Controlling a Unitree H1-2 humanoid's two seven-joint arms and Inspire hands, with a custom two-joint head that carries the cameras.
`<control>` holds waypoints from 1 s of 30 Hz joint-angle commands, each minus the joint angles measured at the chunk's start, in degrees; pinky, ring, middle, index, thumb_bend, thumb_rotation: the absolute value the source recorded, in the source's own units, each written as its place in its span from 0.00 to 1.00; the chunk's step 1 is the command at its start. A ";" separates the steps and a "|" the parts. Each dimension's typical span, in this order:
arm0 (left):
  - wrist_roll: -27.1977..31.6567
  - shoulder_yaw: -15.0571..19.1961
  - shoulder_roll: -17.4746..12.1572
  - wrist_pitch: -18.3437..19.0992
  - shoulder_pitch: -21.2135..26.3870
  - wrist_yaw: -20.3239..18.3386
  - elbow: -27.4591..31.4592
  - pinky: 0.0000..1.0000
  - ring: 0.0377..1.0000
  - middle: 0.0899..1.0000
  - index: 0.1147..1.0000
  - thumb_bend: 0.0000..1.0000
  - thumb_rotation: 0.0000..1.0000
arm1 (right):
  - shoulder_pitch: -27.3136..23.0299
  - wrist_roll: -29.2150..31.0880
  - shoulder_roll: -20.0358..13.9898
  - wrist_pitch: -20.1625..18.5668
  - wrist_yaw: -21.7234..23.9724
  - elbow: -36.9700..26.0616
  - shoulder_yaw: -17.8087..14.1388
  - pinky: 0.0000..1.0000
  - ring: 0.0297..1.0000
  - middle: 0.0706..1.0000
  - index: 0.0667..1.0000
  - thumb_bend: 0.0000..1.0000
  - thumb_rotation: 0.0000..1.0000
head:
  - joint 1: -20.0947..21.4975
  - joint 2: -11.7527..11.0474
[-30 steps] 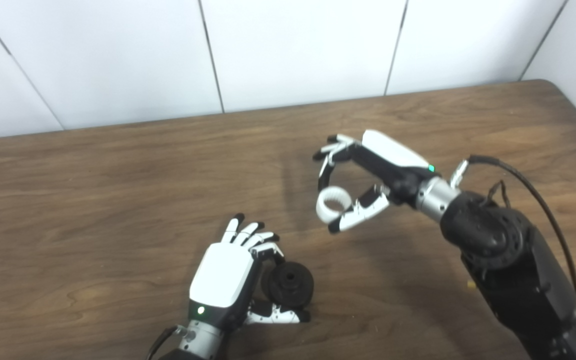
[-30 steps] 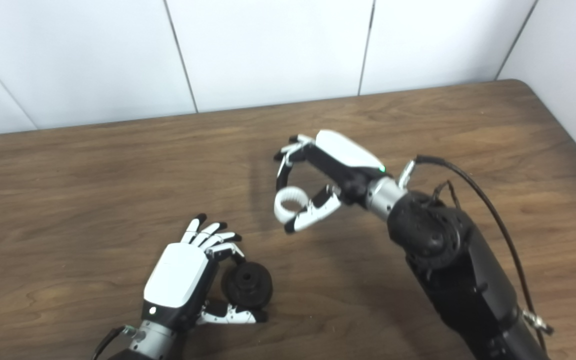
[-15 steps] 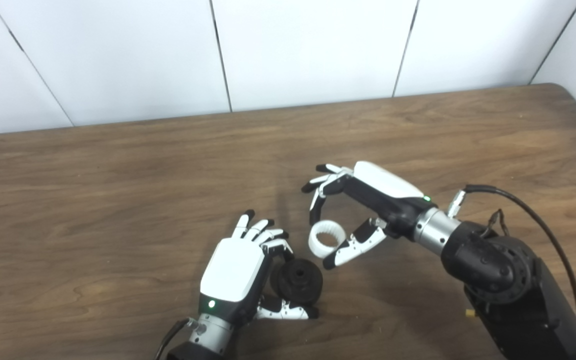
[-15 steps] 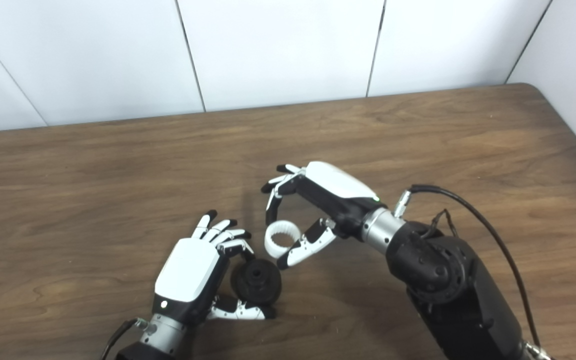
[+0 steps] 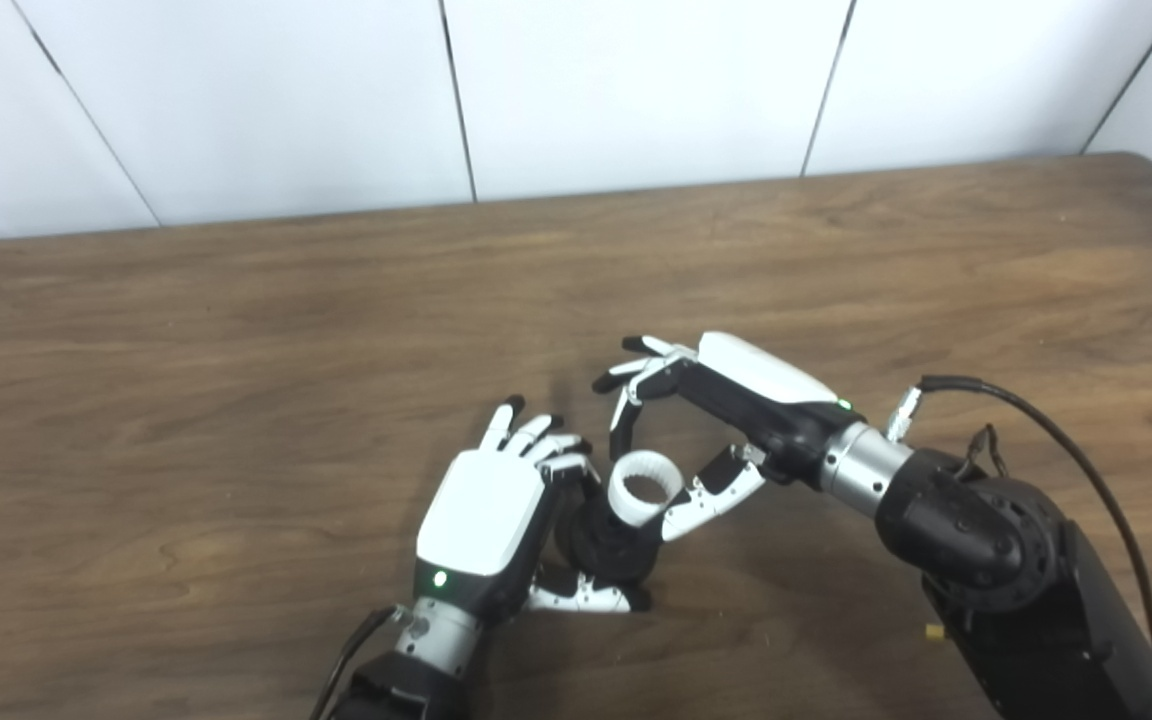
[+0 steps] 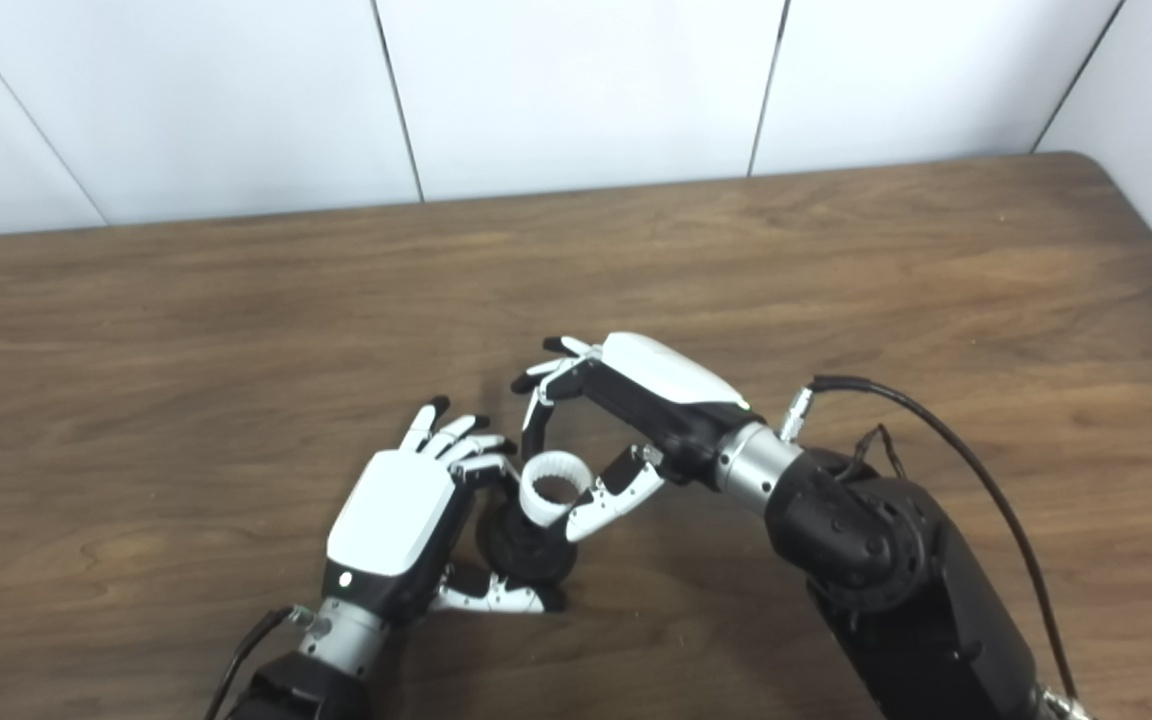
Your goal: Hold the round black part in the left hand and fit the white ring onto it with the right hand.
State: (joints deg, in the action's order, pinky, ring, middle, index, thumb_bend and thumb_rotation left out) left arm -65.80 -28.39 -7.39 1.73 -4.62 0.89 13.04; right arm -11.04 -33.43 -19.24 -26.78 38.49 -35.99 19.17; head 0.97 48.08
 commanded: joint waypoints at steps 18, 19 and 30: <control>-1.41 -0.54 0.63 0.73 0.96 -1.37 0.55 1.00 0.88 0.74 0.42 0.52 0.05 | -0.69 -0.38 1.06 1.84 -2.00 1.05 1.74 1.00 0.98 0.82 0.45 0.52 0.13 | -0.29 0.71; -1.41 -0.55 0.63 0.78 0.95 -1.61 0.67 1.00 0.88 0.74 0.42 0.52 0.05 | -0.65 -0.43 1.08 1.88 -2.07 1.13 1.77 1.00 0.98 0.82 0.45 0.52 0.13 | -0.29 0.71; -1.75 -0.69 0.52 0.48 0.91 -1.07 0.73 1.00 0.87 0.74 0.42 0.52 0.05 | 0.22 -0.96 0.98 2.52 -3.07 1.93 2.58 1.00 0.98 0.82 0.45 0.52 0.13 | -0.51 0.72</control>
State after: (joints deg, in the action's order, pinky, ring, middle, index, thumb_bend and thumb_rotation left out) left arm -66.26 -28.77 -7.02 2.13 -4.15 -0.18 13.08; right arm -9.73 -34.31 -18.49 -26.14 36.35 -33.46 21.76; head 0.44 48.69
